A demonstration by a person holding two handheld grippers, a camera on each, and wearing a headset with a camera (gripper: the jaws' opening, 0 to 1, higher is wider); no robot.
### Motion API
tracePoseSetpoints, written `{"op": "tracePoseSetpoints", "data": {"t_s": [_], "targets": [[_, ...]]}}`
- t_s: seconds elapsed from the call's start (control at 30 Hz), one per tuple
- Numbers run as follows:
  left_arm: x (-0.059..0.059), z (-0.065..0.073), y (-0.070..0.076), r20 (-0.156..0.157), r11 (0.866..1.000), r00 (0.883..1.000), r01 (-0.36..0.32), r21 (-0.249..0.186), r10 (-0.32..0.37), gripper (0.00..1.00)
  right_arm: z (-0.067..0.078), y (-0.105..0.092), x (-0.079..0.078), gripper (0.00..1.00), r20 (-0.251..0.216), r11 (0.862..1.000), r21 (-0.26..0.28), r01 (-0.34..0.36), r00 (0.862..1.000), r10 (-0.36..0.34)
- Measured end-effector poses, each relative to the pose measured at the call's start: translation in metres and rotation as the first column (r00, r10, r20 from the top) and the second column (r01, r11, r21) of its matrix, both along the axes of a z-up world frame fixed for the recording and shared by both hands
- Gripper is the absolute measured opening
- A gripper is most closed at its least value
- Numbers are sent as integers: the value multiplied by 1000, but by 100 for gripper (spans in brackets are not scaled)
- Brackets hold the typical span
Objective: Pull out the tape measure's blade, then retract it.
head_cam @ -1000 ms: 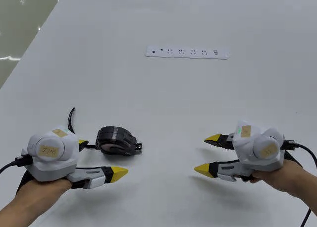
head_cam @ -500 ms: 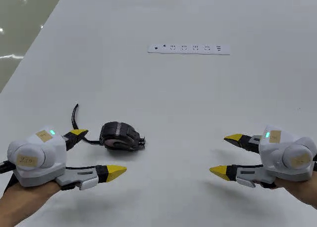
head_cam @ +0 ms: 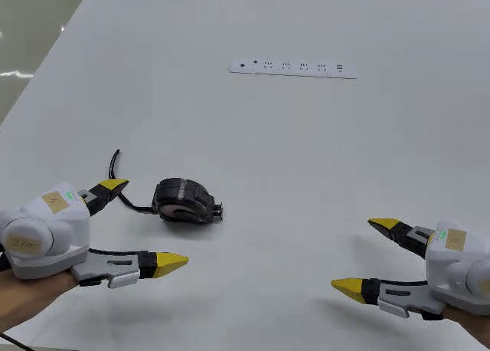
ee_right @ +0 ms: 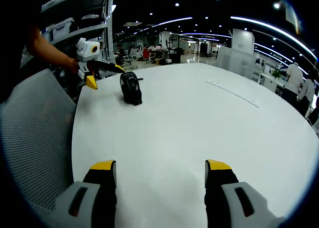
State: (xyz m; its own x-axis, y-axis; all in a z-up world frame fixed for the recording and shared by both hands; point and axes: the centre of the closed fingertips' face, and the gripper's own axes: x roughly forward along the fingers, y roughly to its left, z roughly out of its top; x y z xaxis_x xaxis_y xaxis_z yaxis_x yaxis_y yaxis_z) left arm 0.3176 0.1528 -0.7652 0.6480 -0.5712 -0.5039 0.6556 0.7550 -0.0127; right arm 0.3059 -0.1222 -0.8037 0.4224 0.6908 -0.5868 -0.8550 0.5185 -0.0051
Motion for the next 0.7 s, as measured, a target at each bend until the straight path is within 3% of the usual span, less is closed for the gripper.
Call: {"op": "tracePoseSetpoints", "data": {"t_s": [0.37, 0.47, 0.7], "targets": [[-7, -3, -2, 1, 999, 1000, 28, 25, -28, 98, 2, -8, -10, 79, 14, 1000, 14, 6, 1000, -6], [-7, -3, -2, 0, 1000, 1000, 22, 15, -22, 99, 2, -12, -11, 80, 16, 1000, 21, 12, 1000, -13], [-11, -4, -1, 5, 999, 999, 39, 24, -39, 100, 5, -16, -10, 89, 40, 999, 43, 23, 999, -25]]}}
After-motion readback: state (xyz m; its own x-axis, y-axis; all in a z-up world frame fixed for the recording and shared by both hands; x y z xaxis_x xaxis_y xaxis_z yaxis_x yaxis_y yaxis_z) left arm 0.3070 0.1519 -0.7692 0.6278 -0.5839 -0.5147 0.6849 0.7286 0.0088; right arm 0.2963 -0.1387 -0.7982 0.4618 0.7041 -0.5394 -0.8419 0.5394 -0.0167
